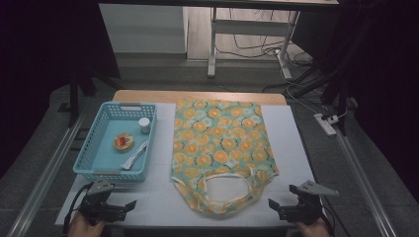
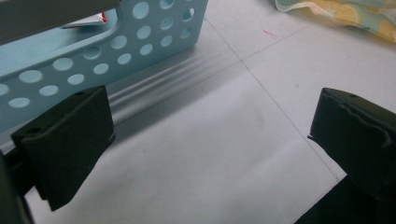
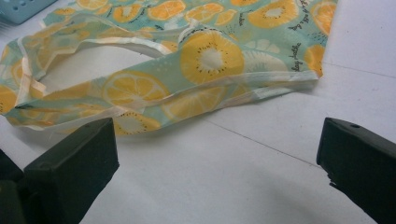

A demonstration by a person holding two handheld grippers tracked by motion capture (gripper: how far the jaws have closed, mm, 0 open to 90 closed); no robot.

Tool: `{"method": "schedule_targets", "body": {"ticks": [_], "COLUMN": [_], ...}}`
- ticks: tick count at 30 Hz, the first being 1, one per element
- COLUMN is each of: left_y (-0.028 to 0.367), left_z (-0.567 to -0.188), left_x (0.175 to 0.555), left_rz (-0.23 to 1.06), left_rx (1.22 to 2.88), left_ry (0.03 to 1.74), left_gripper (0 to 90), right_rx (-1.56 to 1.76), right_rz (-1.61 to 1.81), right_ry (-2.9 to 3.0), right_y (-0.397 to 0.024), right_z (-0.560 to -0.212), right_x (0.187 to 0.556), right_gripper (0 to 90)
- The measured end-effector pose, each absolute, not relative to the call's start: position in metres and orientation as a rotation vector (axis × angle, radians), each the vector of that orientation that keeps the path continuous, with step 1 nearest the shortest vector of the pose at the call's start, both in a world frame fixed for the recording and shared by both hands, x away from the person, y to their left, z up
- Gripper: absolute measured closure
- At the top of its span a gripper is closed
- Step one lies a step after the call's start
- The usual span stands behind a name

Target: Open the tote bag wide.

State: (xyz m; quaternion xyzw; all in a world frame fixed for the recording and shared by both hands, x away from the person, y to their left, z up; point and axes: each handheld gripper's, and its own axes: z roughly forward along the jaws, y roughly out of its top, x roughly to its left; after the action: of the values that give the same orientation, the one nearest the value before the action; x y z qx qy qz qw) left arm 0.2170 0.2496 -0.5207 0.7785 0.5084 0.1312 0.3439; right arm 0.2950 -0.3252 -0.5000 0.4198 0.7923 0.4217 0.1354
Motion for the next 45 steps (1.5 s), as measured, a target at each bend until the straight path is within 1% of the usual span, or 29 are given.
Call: {"method": "schedule_targets", "body": {"ticks": [14, 24, 28, 41, 45], "left_y": [0.25, 0.253, 0.253, 0.254, 0.253], "left_z": [-0.521, -0.521, -0.521, -0.521, -0.521], "left_x": [0.217, 0.216, 0.215, 0.215, 0.216], "left_rz": [0.327, 0.292, 0.291, 0.281, 0.274], "left_rx": [2.027, 2.009, 2.027, 2.024, 2.033], "left_ry": [1.309, 1.306, 1.303, 1.291, 1.291], "left_gripper": [0.0, 0.0, 0.0, 0.0, 0.0], "right_rx": [1.174, 1.131, 1.122, 1.06, 1.006], "right_rz": [1.206, 1.184, 1.206, 1.228, 1.242], "right_ry": [2.348, 2.379, 2.379, 2.38, 2.42], "right_y": [-0.322, -0.318, -0.318, -0.311, -0.301], "right_z": [-0.501, -0.501, -0.5, -0.492, -0.487], "right_x": [0.296, 0.295, 0.295, 0.293, 0.292], "right_gripper": [0.7, 0.1, 0.2, 0.1, 0.2]}}
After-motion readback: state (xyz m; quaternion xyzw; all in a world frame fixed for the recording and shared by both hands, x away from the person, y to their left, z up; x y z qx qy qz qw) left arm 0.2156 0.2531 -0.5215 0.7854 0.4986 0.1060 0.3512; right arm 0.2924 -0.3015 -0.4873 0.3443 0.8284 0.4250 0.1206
